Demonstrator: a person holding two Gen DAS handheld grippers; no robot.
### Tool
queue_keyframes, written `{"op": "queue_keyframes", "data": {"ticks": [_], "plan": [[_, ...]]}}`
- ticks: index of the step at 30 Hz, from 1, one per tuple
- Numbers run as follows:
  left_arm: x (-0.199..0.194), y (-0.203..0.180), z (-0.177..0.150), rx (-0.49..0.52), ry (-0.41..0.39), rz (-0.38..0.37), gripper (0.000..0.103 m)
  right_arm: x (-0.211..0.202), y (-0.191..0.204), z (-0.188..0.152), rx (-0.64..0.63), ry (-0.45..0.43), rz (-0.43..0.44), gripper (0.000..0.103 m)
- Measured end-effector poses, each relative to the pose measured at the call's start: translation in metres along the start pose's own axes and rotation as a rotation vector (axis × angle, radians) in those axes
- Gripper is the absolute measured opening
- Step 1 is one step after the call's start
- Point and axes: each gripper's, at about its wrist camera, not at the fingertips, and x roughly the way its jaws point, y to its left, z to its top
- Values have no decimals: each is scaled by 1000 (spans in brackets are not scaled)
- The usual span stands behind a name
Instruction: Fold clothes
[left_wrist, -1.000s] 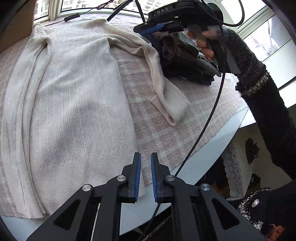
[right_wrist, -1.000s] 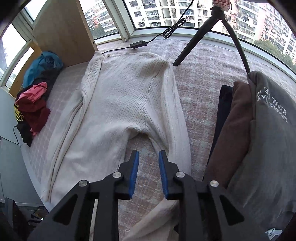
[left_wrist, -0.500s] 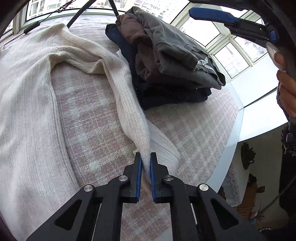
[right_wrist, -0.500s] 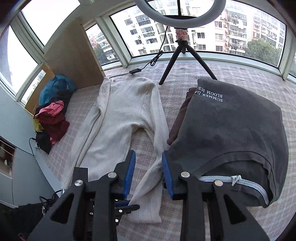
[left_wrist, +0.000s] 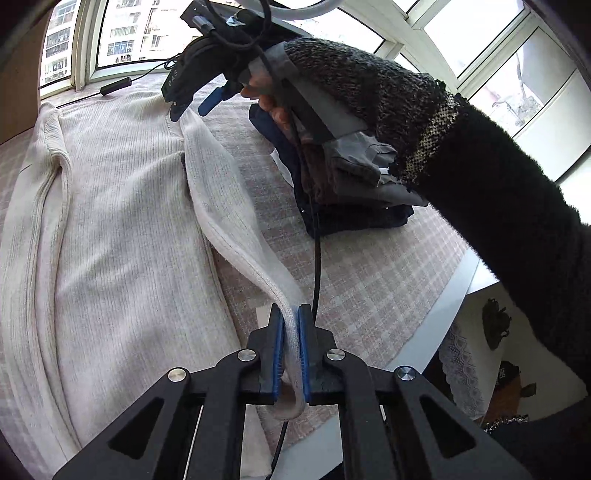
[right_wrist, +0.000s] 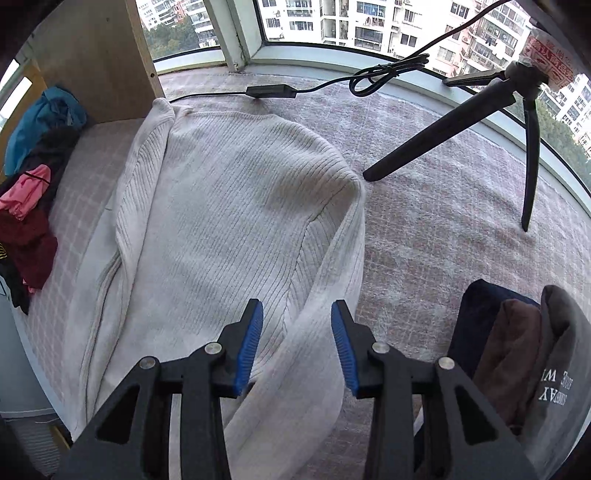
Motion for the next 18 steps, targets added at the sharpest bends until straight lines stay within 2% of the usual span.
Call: {"op": "queue_keyframes", "data": {"ticks": [2,5,6,7,13,16,18], "plan": [[2,0,1,6,1,-10,7,13,-4,4,0,34,-30,38],[3,2,3,4,2,-26,7,26,-13,4,-3,71,4,34],[3,5,4,-4,2,-31,7,29,-16,3,-9,77,15,17],[1,8,4,-10,0,-37,7,29,-18,2,-16,71,23,9],[-21,23,-1,-35,-22,-89,7,-11,-20,1,-36,-26,88,8],[-40,50,-21,-131,-41,-116,7,-28,-3,11,-41,-80,154,8],[-38,75,-36,-195,-15,-68,7,-21,18,20,-59,-97,180,10]]}}
